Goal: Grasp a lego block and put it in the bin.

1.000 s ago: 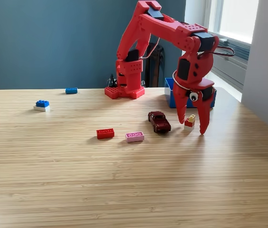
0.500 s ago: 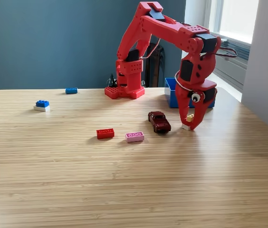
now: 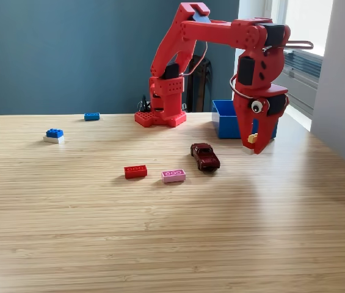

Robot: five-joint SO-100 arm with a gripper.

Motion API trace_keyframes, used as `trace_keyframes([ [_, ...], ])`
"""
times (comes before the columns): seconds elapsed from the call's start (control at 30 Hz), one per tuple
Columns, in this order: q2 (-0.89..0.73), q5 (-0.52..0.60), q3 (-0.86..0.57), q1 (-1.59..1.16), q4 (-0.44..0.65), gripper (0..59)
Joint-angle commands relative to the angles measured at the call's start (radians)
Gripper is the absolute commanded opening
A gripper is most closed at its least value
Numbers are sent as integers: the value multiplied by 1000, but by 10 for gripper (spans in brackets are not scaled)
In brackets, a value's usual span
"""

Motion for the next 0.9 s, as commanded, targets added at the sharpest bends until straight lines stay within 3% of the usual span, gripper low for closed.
trace_keyframes([
  [0.03,61,46,-46,-69,71,0],
  [0.37,347,118,192,-380,83,0],
  [0.6,488,133,213,-517,120,0],
  [0.9,555,147,249,-621,190,0],
])
